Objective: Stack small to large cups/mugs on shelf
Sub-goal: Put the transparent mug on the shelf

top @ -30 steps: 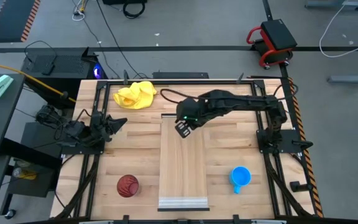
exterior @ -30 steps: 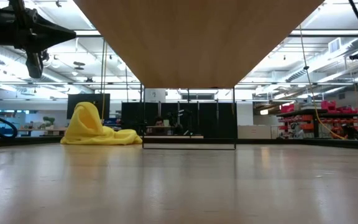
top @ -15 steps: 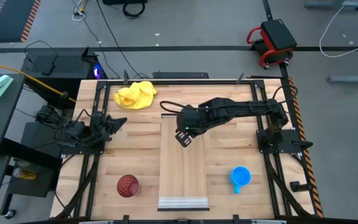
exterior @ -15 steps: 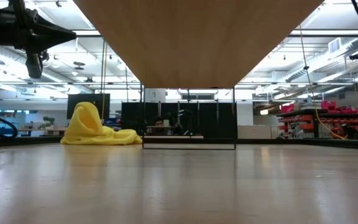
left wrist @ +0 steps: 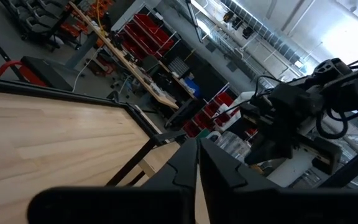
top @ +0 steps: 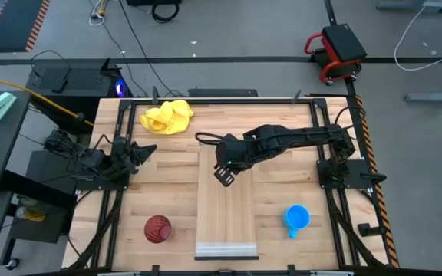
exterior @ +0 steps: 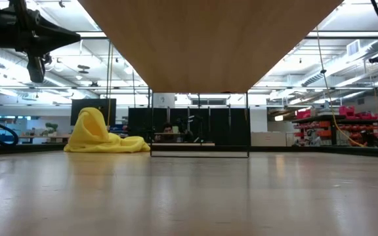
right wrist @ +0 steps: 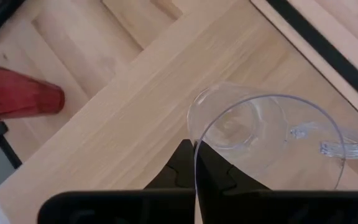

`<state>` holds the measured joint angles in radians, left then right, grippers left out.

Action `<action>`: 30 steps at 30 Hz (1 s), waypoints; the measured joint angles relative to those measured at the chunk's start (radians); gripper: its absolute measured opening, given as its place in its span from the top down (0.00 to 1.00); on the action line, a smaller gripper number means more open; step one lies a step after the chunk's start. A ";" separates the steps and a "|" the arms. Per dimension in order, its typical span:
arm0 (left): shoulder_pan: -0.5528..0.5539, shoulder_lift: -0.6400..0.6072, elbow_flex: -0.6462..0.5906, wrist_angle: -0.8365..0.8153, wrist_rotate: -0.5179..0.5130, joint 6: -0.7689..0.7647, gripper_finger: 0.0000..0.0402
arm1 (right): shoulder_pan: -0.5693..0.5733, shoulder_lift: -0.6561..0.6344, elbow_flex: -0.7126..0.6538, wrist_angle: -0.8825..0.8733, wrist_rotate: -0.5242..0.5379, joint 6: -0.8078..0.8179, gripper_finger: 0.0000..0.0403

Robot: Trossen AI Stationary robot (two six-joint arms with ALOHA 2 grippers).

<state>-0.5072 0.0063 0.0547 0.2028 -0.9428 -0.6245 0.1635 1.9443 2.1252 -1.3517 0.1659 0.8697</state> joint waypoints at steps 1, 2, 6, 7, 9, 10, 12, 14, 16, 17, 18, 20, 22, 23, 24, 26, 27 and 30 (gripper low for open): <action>0.000 0.000 0.000 0.000 0.000 -0.001 0.93 | 0.000 0.002 0.000 0.003 -0.005 -0.008 1.00; 0.000 0.000 0.000 0.000 0.000 -0.007 0.93 | 0.001 0.005 0.000 0.000 -0.010 -0.012 1.00; 0.000 0.000 0.000 -0.012 0.000 -0.021 0.95 | 0.001 0.017 0.000 0.009 -0.025 -0.024 0.99; 0.000 0.000 0.000 -0.016 0.000 -0.024 0.96 | 0.001 0.017 0.000 0.009 -0.026 -0.028 0.99; 0.000 0.000 0.000 -0.023 0.000 -0.029 0.97 | 0.001 0.021 0.000 0.019 -0.036 -0.035 0.98; 0.000 0.000 0.000 -0.023 0.000 -0.035 0.98 | 0.001 0.022 0.000 0.021 -0.043 -0.042 0.97; 0.000 0.000 0.001 -0.033 0.000 -0.045 0.98 | 0.001 0.022 0.000 0.020 -0.049 -0.055 0.96; 0.000 0.000 0.001 -0.041 0.001 -0.046 0.98 | 0.001 0.022 0.000 0.020 -0.052 -0.060 0.94; 0.000 0.000 0.001 -0.045 0.001 -0.046 0.96 | 0.001 0.022 0.000 0.019 -0.053 -0.062 0.91; 0.000 0.000 0.001 -0.046 0.001 -0.047 0.95 | 0.001 0.022 0.000 0.019 -0.053 -0.064 0.90; 0.000 0.000 0.001 -0.045 0.001 -0.047 0.94 | 0.000 0.022 0.000 0.019 -0.053 -0.070 0.89; 0.000 0.000 0.001 -0.045 0.000 -0.046 0.93 | 0.000 0.022 0.000 0.020 -0.052 -0.084 0.88; 0.000 0.000 0.001 -0.045 0.001 -0.046 0.93 | 0.000 0.022 0.000 0.025 -0.052 -0.087 0.86; 0.000 0.000 0.001 -0.045 0.001 -0.046 0.93 | 0.000 0.022 0.000 0.031 -0.052 -0.088 0.85; 0.000 0.000 0.001 -0.045 0.001 -0.046 0.94 | 0.000 0.022 0.000 0.038 -0.052 -0.088 0.84; 0.000 0.000 0.001 -0.045 0.001 -0.046 0.95 | 0.000 0.022 0.000 0.050 -0.052 -0.093 0.83; 0.000 0.000 0.001 -0.045 0.001 -0.046 0.96 | 0.000 0.022 0.000 0.057 -0.051 -0.099 0.82; 0.000 0.000 0.001 -0.045 0.001 -0.046 0.97 | 0.000 0.022 0.000 0.071 -0.051 -0.111 0.80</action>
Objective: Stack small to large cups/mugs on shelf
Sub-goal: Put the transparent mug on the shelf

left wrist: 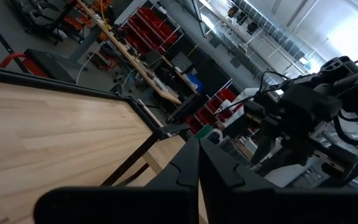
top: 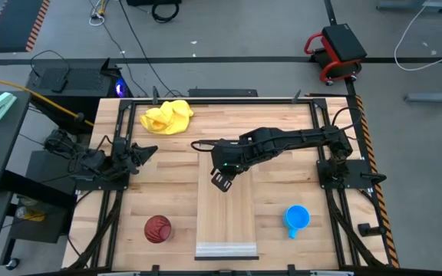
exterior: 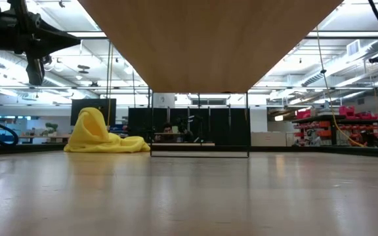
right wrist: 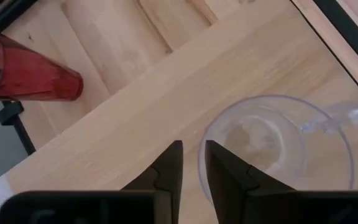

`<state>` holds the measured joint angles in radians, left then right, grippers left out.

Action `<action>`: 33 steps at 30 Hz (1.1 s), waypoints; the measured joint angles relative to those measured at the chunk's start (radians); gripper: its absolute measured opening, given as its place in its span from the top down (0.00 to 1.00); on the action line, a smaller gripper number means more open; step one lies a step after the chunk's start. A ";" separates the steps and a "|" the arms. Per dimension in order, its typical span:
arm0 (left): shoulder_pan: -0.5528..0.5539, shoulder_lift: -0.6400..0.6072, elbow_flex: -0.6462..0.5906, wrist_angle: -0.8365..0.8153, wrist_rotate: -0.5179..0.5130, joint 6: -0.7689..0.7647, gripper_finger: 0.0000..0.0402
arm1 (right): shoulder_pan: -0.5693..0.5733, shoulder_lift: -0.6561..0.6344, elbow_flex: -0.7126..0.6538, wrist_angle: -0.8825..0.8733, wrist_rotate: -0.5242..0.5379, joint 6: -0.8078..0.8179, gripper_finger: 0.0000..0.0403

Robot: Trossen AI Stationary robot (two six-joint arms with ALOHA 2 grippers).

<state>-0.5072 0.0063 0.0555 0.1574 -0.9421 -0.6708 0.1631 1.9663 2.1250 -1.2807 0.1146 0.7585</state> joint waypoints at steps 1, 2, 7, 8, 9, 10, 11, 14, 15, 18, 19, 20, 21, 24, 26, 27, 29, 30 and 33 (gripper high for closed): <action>0.000 0.000 0.000 0.000 0.000 0.000 0.97 | 0.000 0.000 0.000 0.004 0.000 -0.001 0.80; 0.000 0.000 0.000 0.000 0.000 0.000 0.97 | 0.000 -0.001 0.000 0.006 0.000 -0.002 0.79; 0.000 0.000 0.000 0.001 0.000 0.000 0.95 | 0.000 -0.026 0.000 0.008 0.000 -0.003 0.78; 0.000 0.000 0.000 0.001 0.000 0.000 0.94 | 0.000 -0.039 0.002 0.007 0.000 -0.003 0.78; 0.000 0.000 0.000 0.001 0.000 0.000 0.93 | 0.001 -0.051 0.002 0.003 0.000 -0.007 0.78; 0.000 0.000 0.000 0.002 0.000 -0.003 0.93 | 0.001 -0.066 0.003 0.003 -0.003 -0.013 0.78; 0.000 0.000 0.000 0.002 0.000 -0.005 0.93 | 0.001 -0.082 0.003 0.003 -0.005 -0.024 0.78; 0.000 0.000 0.000 0.002 0.006 -0.011 0.93 | 0.001 -0.139 0.003 -0.007 -0.008 -0.066 0.78; 0.000 0.000 0.000 0.002 0.013 -0.022 0.93 | 0.001 -0.160 0.003 -0.017 -0.009 -0.075 0.78; 0.000 0.000 0.000 0.003 0.051 -0.032 0.95 | 0.001 -0.227 0.004 -0.069 0.042 -0.098 0.78; 0.000 0.000 0.000 0.003 0.069 -0.033 0.95 | 0.001 -0.247 0.004 -0.101 0.081 -0.112 0.78; 0.000 0.000 0.000 0.003 0.085 -0.033 0.95 | 0.000 -0.267 0.004 -0.135 0.128 -0.124 0.78; 0.000 0.000 0.000 0.006 0.098 -0.033 0.95 | -0.001 -0.287 0.004 -0.172 0.174 -0.131 0.78; 0.000 0.000 -0.001 0.034 0.127 -0.033 0.93 | -0.002 -0.338 0.004 -0.289 0.263 -0.104 0.78; 0.000 0.000 -0.001 0.068 0.157 -0.028 0.92 | -0.002 -0.373 -0.013 -0.285 0.270 -0.085 0.78; 0.000 0.000 -0.001 0.087 0.179 -0.027 0.92 | 0.001 -0.392 -0.030 -0.279 0.269 -0.074 0.78; 0.000 0.004 -0.001 0.116 0.222 -0.026 0.91 | 0.004 -0.422 -0.064 -0.276 0.270 -0.024 0.79; 0.000 0.011 -0.001 0.130 0.245 -0.025 0.91 | 0.004 -0.437 -0.090 -0.286 0.271 -0.015 0.79; 0.000 0.055 -0.001 0.175 0.272 -0.026 0.91 | 0.017 -0.500 -0.237 -0.272 0.272 -0.025 0.81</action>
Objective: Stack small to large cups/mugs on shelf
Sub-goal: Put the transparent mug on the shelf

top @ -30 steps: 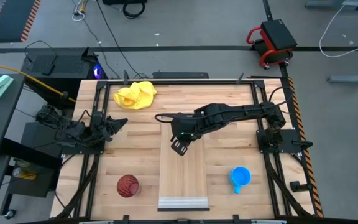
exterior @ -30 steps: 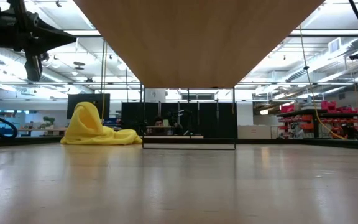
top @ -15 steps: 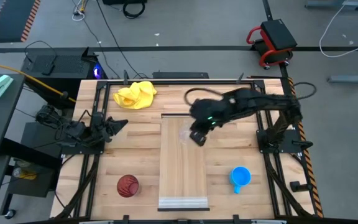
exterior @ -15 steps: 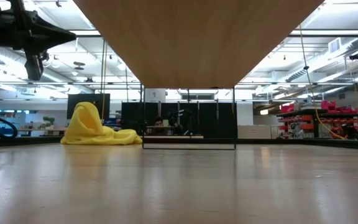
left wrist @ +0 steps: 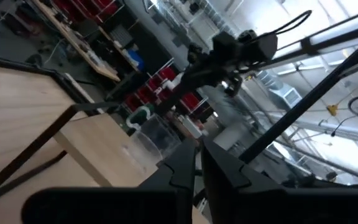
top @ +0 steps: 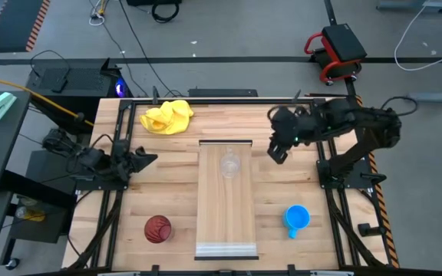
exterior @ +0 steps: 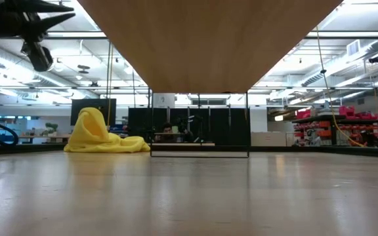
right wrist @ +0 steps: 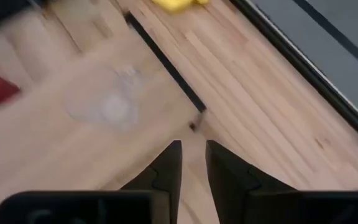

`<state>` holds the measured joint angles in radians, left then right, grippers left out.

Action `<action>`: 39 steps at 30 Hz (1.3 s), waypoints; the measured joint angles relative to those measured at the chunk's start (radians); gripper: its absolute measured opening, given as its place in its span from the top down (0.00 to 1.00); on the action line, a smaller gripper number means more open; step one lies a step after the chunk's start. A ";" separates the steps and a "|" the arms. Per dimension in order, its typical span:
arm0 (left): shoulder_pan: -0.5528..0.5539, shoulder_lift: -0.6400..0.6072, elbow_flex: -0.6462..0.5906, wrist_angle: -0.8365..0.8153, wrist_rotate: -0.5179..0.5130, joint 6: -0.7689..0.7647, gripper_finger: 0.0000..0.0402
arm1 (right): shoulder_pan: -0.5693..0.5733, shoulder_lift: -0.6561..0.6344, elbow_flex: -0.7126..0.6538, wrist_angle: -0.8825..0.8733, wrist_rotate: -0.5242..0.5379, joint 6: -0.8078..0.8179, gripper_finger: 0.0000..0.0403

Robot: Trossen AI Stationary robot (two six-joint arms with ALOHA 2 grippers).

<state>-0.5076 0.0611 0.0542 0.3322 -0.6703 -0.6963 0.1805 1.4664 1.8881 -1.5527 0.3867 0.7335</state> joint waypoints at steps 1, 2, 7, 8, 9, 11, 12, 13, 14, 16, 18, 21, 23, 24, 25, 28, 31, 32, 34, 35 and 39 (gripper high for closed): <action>0.000 0.020 0.000 0.019 0.002 0.000 0.91 | 0.005 -0.027 -0.064 0.027 -0.005 0.006 0.82; 0.000 0.044 0.000 0.047 0.002 0.001 0.91 | 0.011 -0.058 -0.136 0.070 -0.018 0.021 0.83; 0.000 0.167 0.003 0.229 0.002 0.055 0.90 | 0.044 -0.236 -0.545 0.525 -0.099 0.069 0.89; 0.000 0.190 0.014 0.243 0.002 0.063 0.90 | 0.049 -0.270 -0.617 0.617 -0.100 0.079 0.90; 0.000 0.214 0.031 0.244 0.002 0.075 0.90 | 0.052 -0.299 -0.682 0.691 -0.102 0.089 0.90; 0.000 0.265 0.074 0.240 0.002 0.087 0.90 | 0.050 -0.337 -0.786 0.784 -0.099 0.128 0.92; 0.000 0.296 0.101 0.237 0.002 0.099 0.91 | 0.048 -0.347 -0.828 0.818 -0.092 0.145 0.93; 0.000 0.329 0.125 0.234 0.002 0.110 0.91 | 0.043 -0.350 -0.861 0.856 -0.088 0.158 0.94; 0.000 0.367 0.152 0.223 0.002 0.128 0.92 | 0.039 -0.350 -0.887 0.903 -0.085 0.160 0.95; 0.001 0.447 0.211 0.192 0.002 0.159 0.92 | 0.033 -0.335 -0.912 1.001 -0.086 0.134 0.97; 0.014 0.530 0.270 0.140 0.002 0.155 0.93 | 0.026 -0.305 -0.913 1.048 -0.098 0.096 0.98; 0.047 0.649 0.349 0.048 0.003 0.097 0.92 | 0.005 -0.263 -0.900 1.018 -0.100 0.056 0.99; 0.073 0.719 0.387 0.005 0.023 0.047 0.91 | -0.011 -0.251 -0.898 1.026 -0.100 0.033 0.98; 0.088 0.750 0.403 0.003 0.042 0.025 0.91 | -0.018 -0.246 -0.897 1.036 -0.102 0.026 0.97; 0.103 0.779 0.416 0.005 0.071 0.007 0.90 | -0.025 -0.239 -0.896 1.043 -0.114 0.019 0.97; 0.144 0.865 0.458 0.005 0.153 -0.039 0.90 | -0.039 -0.232 -0.896 1.060 -0.126 -0.008 0.96; 0.177 0.941 0.507 0.005 0.203 -0.052 0.91 | -0.050 -0.231 -0.895 1.073 -0.126 -0.028 0.96; 0.189 0.966 0.525 0.007 0.215 -0.052 0.91 | -0.051 -0.231 -0.895 1.079 -0.126 -0.033 0.97; 0.212 1.011 0.554 0.006 0.253 -0.052 0.91 | -0.051 -0.231 -0.895 1.100 -0.127 -0.041 0.97; 0.224 1.035 0.570 0.004 0.272 -0.052 0.91 | -0.053 -0.231 -0.895 1.106 -0.127 -0.046 0.98; 0.262 1.111 0.622 0.006 0.330 -0.059 0.90 | -0.054 -0.231 -0.895 1.107 -0.126 -0.054 0.98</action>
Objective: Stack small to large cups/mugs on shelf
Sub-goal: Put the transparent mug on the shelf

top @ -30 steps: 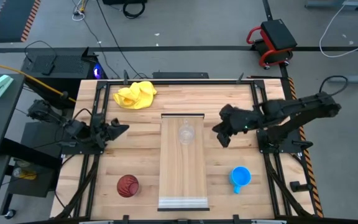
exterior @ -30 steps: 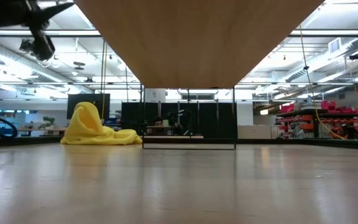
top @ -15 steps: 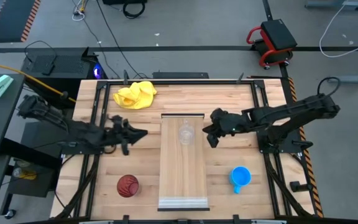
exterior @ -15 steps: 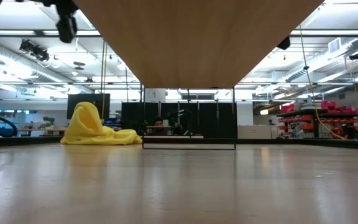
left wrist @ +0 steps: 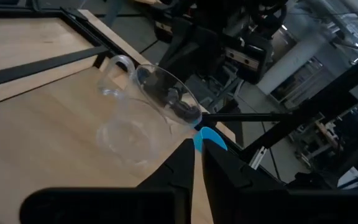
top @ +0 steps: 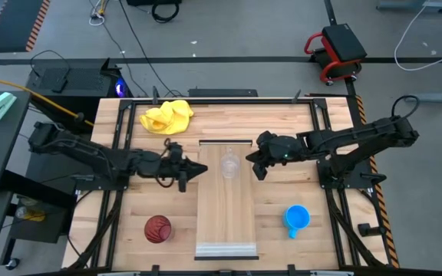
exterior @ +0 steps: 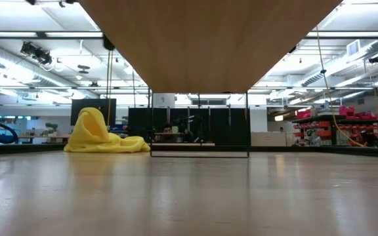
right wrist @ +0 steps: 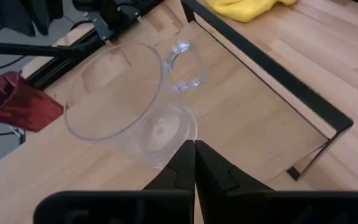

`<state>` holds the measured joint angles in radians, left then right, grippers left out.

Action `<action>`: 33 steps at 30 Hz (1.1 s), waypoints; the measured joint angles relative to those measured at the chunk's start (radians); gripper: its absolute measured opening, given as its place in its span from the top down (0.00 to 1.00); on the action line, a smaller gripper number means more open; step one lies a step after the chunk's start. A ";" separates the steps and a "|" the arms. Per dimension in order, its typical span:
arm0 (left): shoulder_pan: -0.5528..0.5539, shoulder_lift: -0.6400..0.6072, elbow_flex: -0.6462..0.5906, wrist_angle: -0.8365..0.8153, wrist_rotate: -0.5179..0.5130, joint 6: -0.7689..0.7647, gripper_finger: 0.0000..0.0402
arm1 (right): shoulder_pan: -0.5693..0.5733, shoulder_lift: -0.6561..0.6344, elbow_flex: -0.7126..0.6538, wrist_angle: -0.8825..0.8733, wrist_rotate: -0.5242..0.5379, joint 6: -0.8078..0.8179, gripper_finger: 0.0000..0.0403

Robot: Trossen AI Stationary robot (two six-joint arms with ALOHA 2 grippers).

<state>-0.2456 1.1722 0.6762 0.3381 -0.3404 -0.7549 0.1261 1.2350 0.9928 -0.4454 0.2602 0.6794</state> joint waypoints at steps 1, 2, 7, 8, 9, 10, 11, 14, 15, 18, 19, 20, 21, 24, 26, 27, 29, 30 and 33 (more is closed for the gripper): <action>0.008 0.017 0.010 0.001 0.011 -0.006 0.90 | 0.000 0.000 0.000 0.000 0.000 -0.001 0.98; 0.016 0.033 0.018 0.000 0.025 -0.015 0.90 | 0.000 0.000 0.000 0.002 0.000 -0.002 0.97; 0.036 0.118 0.068 -0.002 0.099 -0.038 0.91 | 0.000 0.000 0.000 0.007 0.000 -0.018 0.97; 0.036 0.136 0.077 0.000 0.106 -0.038 0.92 | 0.000 0.000 0.000 0.008 0.000 -0.021 0.97; 0.036 0.150 0.084 -0.001 0.107 -0.038 0.92 | -0.002 0.000 0.000 0.011 0.000 -0.024 0.97; 0.036 0.161 0.088 -0.003 0.107 -0.038 0.92 | -0.005 0.000 0.000 0.013 0.000 -0.027 0.98; 0.036 0.174 0.094 -0.003 0.108 -0.038 0.93 | -0.008 0.001 0.000 0.012 0.000 -0.028 0.98; 0.036 0.195 0.105 -0.003 0.108 -0.046 0.93 | -0.009 0.008 0.000 0.016 0.000 -0.040 0.98; 0.037 0.203 0.109 -0.003 0.107 -0.046 0.93 | -0.009 0.011 0.000 0.017 0.000 -0.045 0.97; 0.046 0.225 0.127 -0.006 0.108 -0.047 0.92 | -0.009 0.034 0.000 0.031 -0.002 -0.053 0.97; 0.050 0.234 0.136 -0.005 0.108 -0.047 0.92 | -0.009 0.044 0.000 0.032 -0.008 -0.054 0.97; 0.054 0.239 0.142 -0.003 0.108 -0.047 0.92 | -0.011 0.053 0.000 0.037 -0.009 -0.055 0.97; 0.058 0.244 0.146 -0.008 0.108 -0.047 0.92 | -0.011 0.063 0.000 0.043 -0.014 -0.055 0.97; 0.068 0.250 0.153 -0.012 0.108 -0.048 0.93 | -0.011 0.083 0.000 0.064 -0.028 -0.061 0.97; 0.074 0.250 0.154 -0.015 0.109 -0.050 0.94 | -0.010 0.085 -0.001 0.070 -0.032 -0.063 0.97; 0.077 0.250 0.154 -0.020 0.111 -0.053 0.94 | -0.011 0.084 -0.001 0.074 -0.033 -0.064 0.97; 0.083 0.250 0.153 -0.025 0.111 -0.061 0.95 | -0.011 0.082 -0.001 0.077 -0.032 -0.073 0.97; 0.086 0.250 0.153 -0.026 0.111 -0.064 0.95 | -0.011 0.081 -0.001 0.075 -0.033 -0.079 0.97; 0.093 0.249 0.153 -0.045 0.113 -0.072 0.96 | -0.011 0.079 -0.001 0.077 -0.057 -0.087 0.97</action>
<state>-0.1521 1.4208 0.8295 0.2934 -0.2276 -0.8268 0.1154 1.3138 0.9916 -0.3685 0.2031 0.5925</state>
